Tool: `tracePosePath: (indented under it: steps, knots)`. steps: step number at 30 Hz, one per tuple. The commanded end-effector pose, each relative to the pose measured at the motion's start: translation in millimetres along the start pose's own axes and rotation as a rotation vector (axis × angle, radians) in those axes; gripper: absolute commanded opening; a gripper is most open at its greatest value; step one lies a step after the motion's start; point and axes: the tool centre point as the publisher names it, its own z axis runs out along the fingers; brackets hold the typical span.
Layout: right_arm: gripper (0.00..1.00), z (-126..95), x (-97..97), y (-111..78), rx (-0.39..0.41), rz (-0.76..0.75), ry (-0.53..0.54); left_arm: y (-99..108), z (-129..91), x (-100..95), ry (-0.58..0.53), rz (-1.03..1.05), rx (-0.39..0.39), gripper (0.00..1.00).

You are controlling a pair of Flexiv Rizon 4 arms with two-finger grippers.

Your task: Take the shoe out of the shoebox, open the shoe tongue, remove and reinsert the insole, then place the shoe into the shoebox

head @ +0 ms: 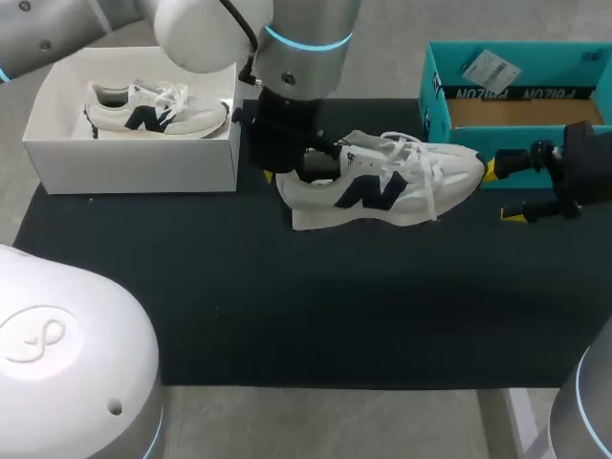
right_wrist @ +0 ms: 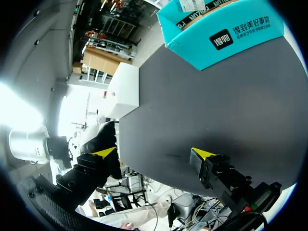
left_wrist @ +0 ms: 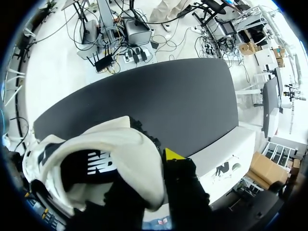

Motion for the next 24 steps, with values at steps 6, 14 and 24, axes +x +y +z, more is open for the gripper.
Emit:
tracePosePath:
  steps: [6, 14, 24]
  knots:
    - [1.0, 1, 1.0, -0.5, -0.001, 0.001, -0.003, -1, 53, -14.9, 0.021, 0.036, 0.015, 0.0]
    - [1.0, 1, 1.0, -0.5, -0.001, 0.001, -0.003, -4, 91, -23.5, 0.032, 0.046, 0.04, 0.0]
    - [1.0, 1, 1.0, -0.5, -0.001, 0.001, -0.003, -9, 36, -7.9, -0.063, 0.007, -0.028, 0.0]
